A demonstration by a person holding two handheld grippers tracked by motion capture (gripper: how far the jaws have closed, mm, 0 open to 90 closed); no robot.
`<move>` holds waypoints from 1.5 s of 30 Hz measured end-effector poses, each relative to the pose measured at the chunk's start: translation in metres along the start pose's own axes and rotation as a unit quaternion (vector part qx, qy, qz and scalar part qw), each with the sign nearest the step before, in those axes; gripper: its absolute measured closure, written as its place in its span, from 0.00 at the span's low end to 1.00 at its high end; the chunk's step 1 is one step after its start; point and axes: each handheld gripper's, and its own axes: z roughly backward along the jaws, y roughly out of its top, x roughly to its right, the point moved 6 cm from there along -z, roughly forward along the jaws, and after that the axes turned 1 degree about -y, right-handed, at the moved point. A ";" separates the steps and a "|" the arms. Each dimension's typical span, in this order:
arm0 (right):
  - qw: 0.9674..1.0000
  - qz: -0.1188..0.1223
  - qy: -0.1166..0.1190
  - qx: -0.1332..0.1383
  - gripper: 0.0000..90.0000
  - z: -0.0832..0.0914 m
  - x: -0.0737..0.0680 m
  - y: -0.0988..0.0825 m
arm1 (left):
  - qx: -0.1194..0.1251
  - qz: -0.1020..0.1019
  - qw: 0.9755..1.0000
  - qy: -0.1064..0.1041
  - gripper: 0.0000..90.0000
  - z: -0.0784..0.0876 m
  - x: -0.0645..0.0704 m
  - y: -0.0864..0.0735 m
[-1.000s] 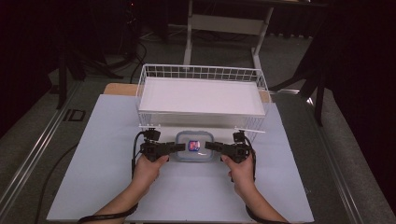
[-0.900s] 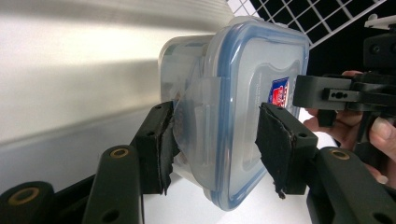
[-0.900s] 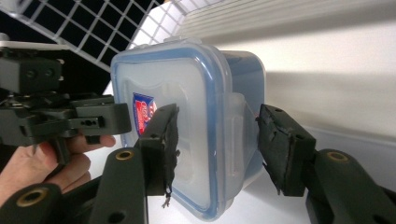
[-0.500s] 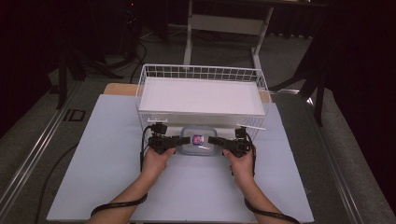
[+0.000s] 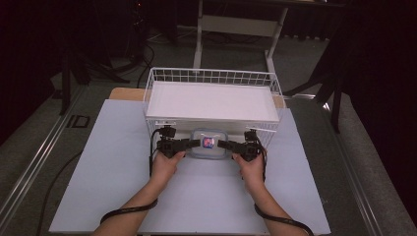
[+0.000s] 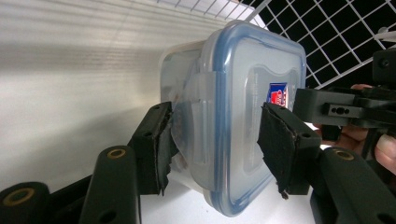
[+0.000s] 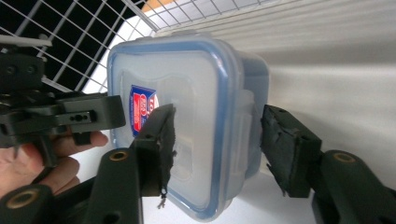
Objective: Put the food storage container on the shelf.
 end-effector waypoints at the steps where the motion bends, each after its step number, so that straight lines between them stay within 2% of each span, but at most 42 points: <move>1: 1.000 0.002 0.000 0.001 0.50 0.000 0.000 0.000 | 0.002 -0.005 1.000 -0.002 0.52 -0.001 -0.001 0.000; 5: 1.000 0.000 0.005 0.010 0.49 -0.002 0.002 0.001 | 0.005 -0.016 1.000 -0.002 0.50 -0.002 -0.004 0.001; 9: 1.000 0.011 0.002 0.022 0.47 -0.005 0.003 0.003 | 0.015 -0.021 1.000 0.001 0.47 -0.005 -0.005 0.000; 11: 1.000 0.012 -0.006 0.028 0.48 -0.006 0.003 0.005 | 0.017 -0.011 1.000 0.004 0.45 -0.007 -0.007 0.000; 14: 1.000 0.010 -0.019 0.023 0.48 -0.007 0.004 0.007 | 0.020 -0.002 1.000 0.011 0.42 -0.008 -0.008 0.000; 15: 0.999 0.022 -0.023 0.030 0.48 -0.008 0.005 0.009 | 0.021 -0.003 1.000 0.014 0.39 -0.009 -0.008 0.000; 16: 0.999 0.022 -0.026 0.029 0.47 -0.009 0.005 0.009 | 0.023 -0.002 1.000 0.015 0.39 -0.008 -0.009 0.000; 20: 0.998 0.030 -0.032 0.033 0.45 -0.011 0.007 0.010 | 0.023 -0.027 0.999 0.023 0.40 -0.007 -0.009 0.002; 21: 0.998 0.029 -0.033 0.035 0.45 -0.011 0.008 0.010 | 0.021 -0.027 0.999 0.025 0.40 -0.007 -0.009 0.002; 24: 0.998 0.033 -0.038 0.035 0.46 -0.010 0.006 0.010 | 0.018 -0.027 0.999 0.017 0.40 -0.005 -0.007 -0.001; 25: 0.998 0.042 -0.042 0.037 0.46 -0.009 0.006 0.010 | 0.017 -0.022 0.999 0.022 0.40 -0.003 -0.005 -0.002; 27: 0.998 0.039 -0.049 0.030 0.46 -0.005 0.001 0.007 | 0.020 -0.023 0.999 0.023 0.40 0.000 -0.004 -0.003; 28: 0.997 0.046 -0.050 0.036 0.46 -0.003 0.001 0.007 | 0.018 -0.027 0.999 0.022 0.40 0.002 -0.004 -0.004; 32: 0.996 0.061 -0.051 0.044 0.46 0.004 0.000 0.007 | 0.026 -0.014 0.999 0.016 0.40 0.010 0.001 -0.007; 33: 0.996 0.061 -0.048 0.042 0.47 0.007 -0.002 0.005 | 0.023 -0.021 0.999 0.018 0.40 0.011 0.002 -0.008; 34: 0.995 0.072 -0.047 0.044 0.47 0.008 -0.002 0.005 | 0.021 -0.023 0.999 0.019 0.40 0.012 0.004 -0.009; 36: 0.996 0.068 -0.045 0.040 0.47 0.013 -0.006 0.002 | 0.015 -0.030 0.999 0.017 0.40 0.016 0.007 -0.012; 38: 0.995 0.081 -0.044 0.040 0.47 0.016 -0.008 0.001 | 0.015 -0.042 0.999 0.030 0.40 0.020 0.010 -0.015; 39: 0.994 0.086 -0.045 0.041 0.48 0.019 -0.009 0.000 | 0.015 -0.042 0.998 0.035 0.40 0.023 0.012 -0.018; 42: 0.993 0.102 -0.044 0.040 0.49 0.027 -0.015 -0.003 | 0.007 -0.050 0.998 0.037 0.41 0.028 0.015 -0.024; 45: 0.992 0.119 -0.030 0.037 0.52 0.033 -0.022 -0.008 | -0.002 -0.066 0.997 0.034 0.41 0.034 0.022 -0.033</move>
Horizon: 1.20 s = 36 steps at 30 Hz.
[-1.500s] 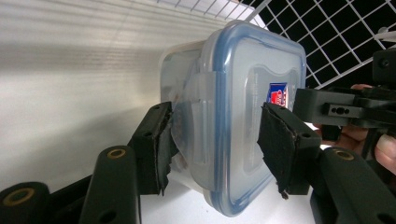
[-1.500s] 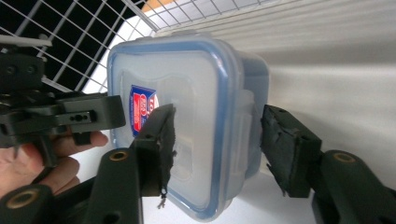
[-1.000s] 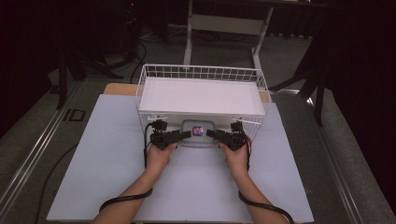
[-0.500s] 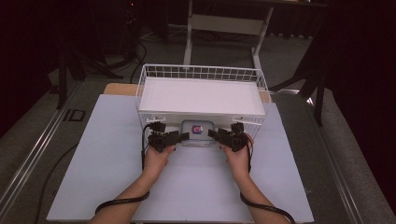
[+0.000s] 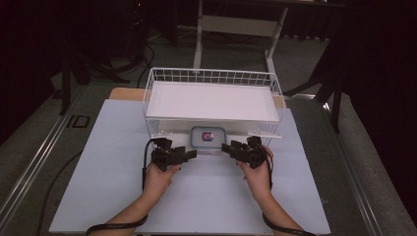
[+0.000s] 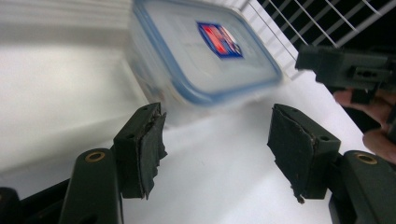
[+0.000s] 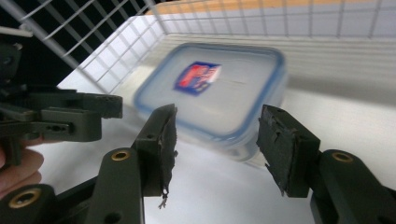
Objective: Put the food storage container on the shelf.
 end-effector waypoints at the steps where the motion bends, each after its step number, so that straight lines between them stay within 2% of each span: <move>1: 1.000 0.017 0.002 0.000 0.54 0.002 -0.004 -0.001 | -0.003 -0.005 1.000 0.000 0.41 0.002 0.002 -0.003; 4: 0.999 0.048 0.003 -0.006 0.56 0.006 -0.014 -0.005 | -0.007 -0.021 1.000 -0.004 0.41 0.010 0.007 -0.008; 6: 0.998 0.052 0.014 -0.015 0.56 0.006 -0.022 -0.010 | -0.004 -0.033 0.999 -0.026 0.37 0.019 0.011 -0.010; 8: 0.998 0.059 0.006 -0.020 0.58 0.005 -0.027 -0.014 | 0.002 -0.052 0.997 -0.048 0.31 0.027 0.018 -0.011; 9: 0.998 0.062 0.006 -0.023 0.62 0.005 -0.029 -0.016 | 0.009 -0.070 0.996 -0.045 0.29 0.034 0.021 -0.012; 11: 0.997 0.065 0.011 -0.031 0.69 0.003 -0.033 -0.020 | 0.015 -0.092 0.994 -0.047 0.24 0.038 0.025 -0.015; 13: 0.997 0.073 0.010 -0.035 0.82 0.002 -0.035 -0.023 | 0.020 -0.121 0.991 -0.048 0.10 0.042 0.030 -0.019; 14: 0.996 0.074 0.012 -0.040 0.86 0.000 -0.037 -0.024 | 0.016 -0.125 0.991 -0.052 0.03 0.043 0.031 -0.021; 16: 0.996 0.079 0.008 -0.048 0.97 -0.004 -0.037 -0.027 | 0.019 -0.134 0.990 -0.037 0.02 0.046 0.029 -0.027; 17: 0.996 0.078 0.008 -0.051 1.00 -0.006 -0.037 -0.028 | 0.017 -0.132 0.990 -0.034 0.02 0.046 0.028 -0.029; 21: 0.995 0.080 -0.002 -0.059 1.00 -0.018 -0.036 -0.034 | 0.028 -0.138 0.990 -0.028 0.02 0.045 0.021 -0.035; 24: 0.995 0.082 -0.008 -0.060 1.00 -0.027 -0.036 -0.036 | 0.040 -0.150 0.988 -0.017 0.02 0.043 0.018 -0.036; 27: 0.995 0.081 -0.009 -0.063 1.00 -0.033 -0.035 -0.038 | 0.040 -0.154 0.987 -0.015 0.02 0.042 0.018 -0.037; 28: 0.995 0.081 -0.009 -0.063 1.00 -0.033 -0.035 -0.038 | 0.035 -0.165 0.986 -0.010 0.02 0.037 0.019 -0.042; 29: 0.994 0.081 -0.011 -0.066 1.00 -0.042 -0.035 -0.038 | 0.038 -0.166 0.985 -0.012 0.02 0.036 0.019 -0.042; 32: 0.995 0.082 -0.012 -0.063 1.00 -0.049 -0.035 -0.036 | 0.048 -0.167 0.985 -0.024 0.02 0.037 0.024 -0.042; 36: 0.995 0.082 -0.013 -0.063 1.00 -0.057 -0.034 -0.033 | 0.057 -0.177 0.982 -0.021 0.02 0.039 0.028 -0.040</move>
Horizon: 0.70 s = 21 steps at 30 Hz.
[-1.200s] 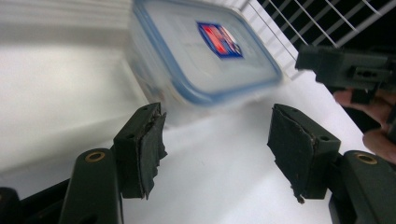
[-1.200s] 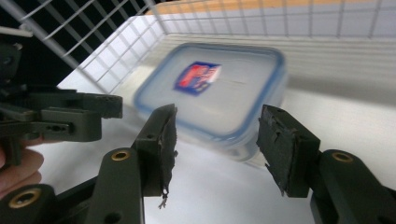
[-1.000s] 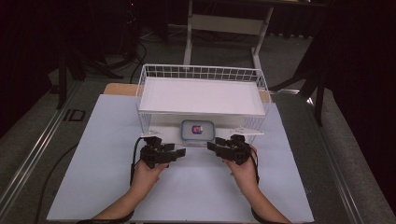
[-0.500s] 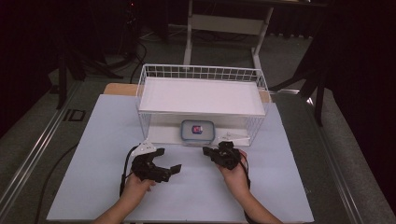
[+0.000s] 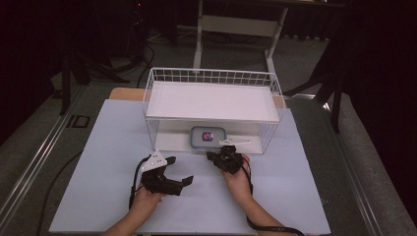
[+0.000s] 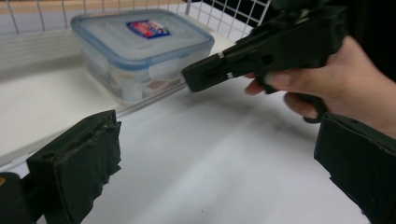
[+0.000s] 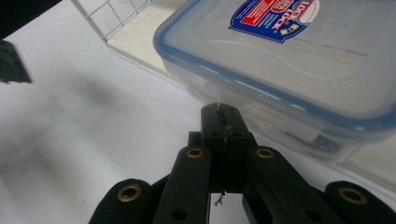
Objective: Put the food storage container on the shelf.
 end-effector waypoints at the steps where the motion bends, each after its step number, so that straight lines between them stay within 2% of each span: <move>1: 1.000 0.002 -0.001 -0.002 1.00 -0.001 0.000 0.001 | 0.001 -0.002 1.000 -0.001 0.02 0.000 0.000 0.000; 5: 1.000 0.001 -0.003 -0.001 1.00 -0.006 0.002 0.004 | 0.000 -0.003 1.000 0.005 0.02 0.001 -0.001 0.000; 13: 1.000 -0.002 -0.010 0.000 1.00 -0.012 0.009 0.011 | 0.003 0.001 1.000 0.001 0.02 0.001 -0.003 0.001; 21: 1.000 0.008 -0.008 0.003 1.00 -0.020 0.004 0.020 | 0.000 0.000 1.000 0.005 0.02 0.001 -0.004 0.000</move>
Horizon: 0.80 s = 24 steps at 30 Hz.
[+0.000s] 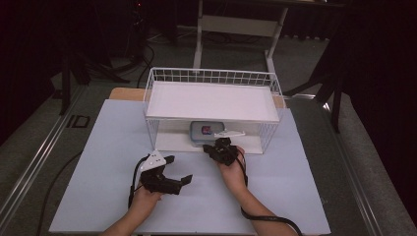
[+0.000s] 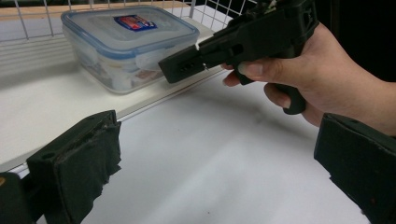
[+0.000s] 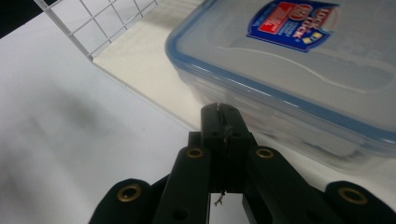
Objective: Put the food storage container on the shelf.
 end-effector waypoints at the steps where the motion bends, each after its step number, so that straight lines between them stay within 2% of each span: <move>1: 1.000 0.001 -0.001 -0.001 1.00 -0.001 0.000 0.001 | 0.002 -0.001 1.000 -0.001 0.02 0.000 0.000 0.000; 5: 1.000 -0.007 -0.003 0.000 1.00 -0.005 0.001 0.004 | 0.002 -0.004 1.000 -0.003 0.02 0.000 0.002 0.000; 9: 1.000 0.007 -0.011 -0.002 1.00 -0.010 0.006 0.007 | -0.001 -0.005 1.000 -0.004 0.02 0.000 0.003 0.000; 17: 1.000 -0.007 -0.028 -0.002 1.00 -0.010 0.019 0.009 | -0.001 -0.004 1.000 -0.004 0.02 0.000 0.003 0.000; 24: 1.000 -0.001 -0.017 0.004 0.97 -0.005 0.014 0.004 | 0.003 -0.015 1.000 -0.001 0.02 0.000 0.003 0.001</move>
